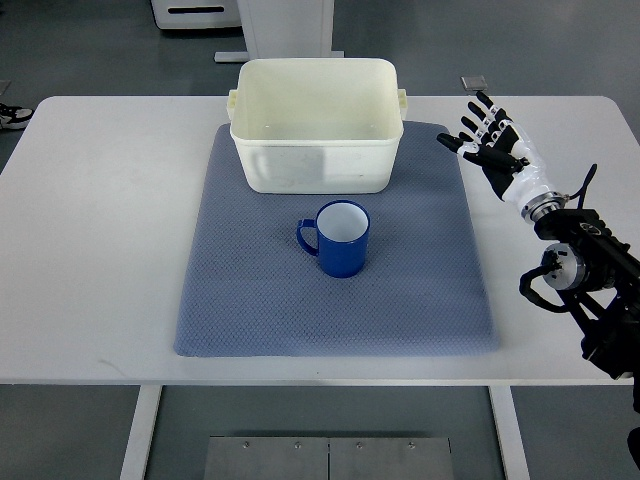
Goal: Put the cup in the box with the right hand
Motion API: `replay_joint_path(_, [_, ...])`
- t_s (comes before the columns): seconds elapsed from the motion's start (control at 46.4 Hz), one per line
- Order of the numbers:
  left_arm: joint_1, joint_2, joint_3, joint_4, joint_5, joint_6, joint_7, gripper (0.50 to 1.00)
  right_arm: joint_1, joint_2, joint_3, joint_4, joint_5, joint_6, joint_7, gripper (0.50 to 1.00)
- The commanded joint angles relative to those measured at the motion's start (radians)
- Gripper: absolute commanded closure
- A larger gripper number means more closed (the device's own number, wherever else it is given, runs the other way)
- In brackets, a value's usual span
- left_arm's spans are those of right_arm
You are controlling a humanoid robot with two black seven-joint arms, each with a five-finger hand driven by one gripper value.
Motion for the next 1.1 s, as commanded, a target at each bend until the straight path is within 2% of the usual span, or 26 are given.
replay_joint_path(0.0, [0.0,0.0,0.0,0.0,0.0,0.0,-0.001,0.5,-0.001,0.0,0.0,0.0,0.0,0.002,0.0,0.5])
replay_joint_path(1.077, [0.0,0.0,0.002,0.0,0.0,0.0,0.001,0.5,-0.001,-0.005,0.002,0.023,0.002,0.002,0.021,0.5])
